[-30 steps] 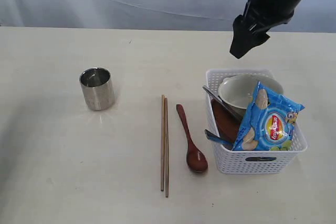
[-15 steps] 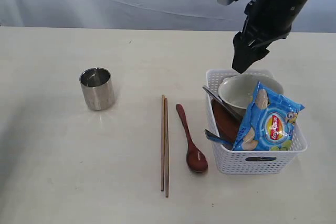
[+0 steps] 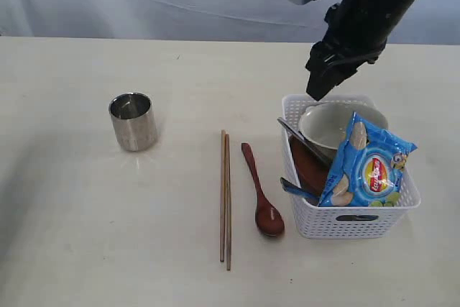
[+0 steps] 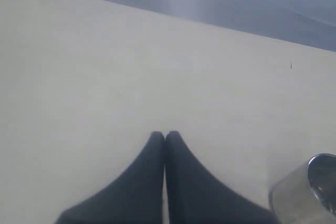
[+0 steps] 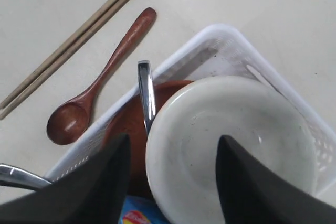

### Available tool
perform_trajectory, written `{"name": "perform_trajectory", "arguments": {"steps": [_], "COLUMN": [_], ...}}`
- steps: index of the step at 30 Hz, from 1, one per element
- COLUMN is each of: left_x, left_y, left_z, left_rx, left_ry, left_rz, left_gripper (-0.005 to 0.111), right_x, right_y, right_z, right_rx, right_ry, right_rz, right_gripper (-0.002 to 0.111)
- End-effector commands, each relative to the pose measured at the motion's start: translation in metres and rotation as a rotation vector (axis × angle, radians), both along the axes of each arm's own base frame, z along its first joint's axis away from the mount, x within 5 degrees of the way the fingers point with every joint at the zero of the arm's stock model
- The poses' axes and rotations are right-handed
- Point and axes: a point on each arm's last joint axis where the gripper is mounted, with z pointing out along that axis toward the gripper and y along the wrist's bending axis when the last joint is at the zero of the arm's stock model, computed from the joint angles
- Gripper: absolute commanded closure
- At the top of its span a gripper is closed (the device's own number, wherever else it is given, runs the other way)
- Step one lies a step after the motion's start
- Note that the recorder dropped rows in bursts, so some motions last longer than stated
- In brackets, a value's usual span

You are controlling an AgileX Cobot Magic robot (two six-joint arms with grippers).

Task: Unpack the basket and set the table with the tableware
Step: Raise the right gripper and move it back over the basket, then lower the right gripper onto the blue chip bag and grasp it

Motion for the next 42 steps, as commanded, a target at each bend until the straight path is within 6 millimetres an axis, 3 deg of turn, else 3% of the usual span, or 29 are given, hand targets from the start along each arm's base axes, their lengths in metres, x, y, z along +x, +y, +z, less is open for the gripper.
{"name": "perform_trajectory", "arguments": {"steps": [1, 8, 10, 15, 19, 23, 28, 31, 36, 42], "left_x": [-0.002, -0.002, -0.002, -0.002, -0.002, -0.002, -0.002, -0.002, -0.002, -0.002], "left_y": [0.001, 0.001, 0.001, 0.001, 0.001, 0.001, 0.001, 0.001, 0.001, 0.001], "left_z": [0.000, 0.000, 0.000, 0.000, 0.000, 0.000, 0.000, 0.000, 0.000, 0.000], "left_rx": [-0.008, -0.008, -0.008, -0.008, -0.008, -0.005, -0.005, -0.004, -0.004, -0.007], "left_ry": [-0.007, -0.007, -0.007, -0.007, -0.007, -0.007, -0.007, -0.005, -0.005, -0.005], "left_rz": [0.005, 0.005, 0.005, 0.005, 0.005, 0.002, 0.002, 0.004, 0.004, 0.006], "left_gripper": [0.107, 0.107, 0.107, 0.107, 0.107, 0.107, 0.107, 0.107, 0.107, 0.107], "right_x": [0.003, 0.004, 0.002, -0.014, -0.031, -0.050, -0.066, -0.072, -0.070, -0.067], "right_y": [0.007, 0.001, -0.001, -0.006, -0.012, -0.021, -0.024, -0.029, -0.031, -0.030], "right_z": [-0.014, -0.014, -0.006, 0.031, 0.050, 0.038, 0.017, 0.000, -0.017, -0.018], "right_rx": [-0.006, -0.079, -0.084, -0.045, -0.034, -0.070, -0.083, -0.127, -0.143, -0.139], "right_ry": [0.038, 0.011, -0.014, -0.101, -0.147, -0.103, -0.023, 0.026, -0.003, -0.047], "right_rz": [0.008, 0.026, 0.027, 0.000, -0.009, 0.011, 0.040, 0.048, 0.045, 0.042], "right_gripper": [0.064, 0.064, 0.061, 0.028, 0.035, 0.040, 0.030, 0.029, 0.029, 0.029]}}
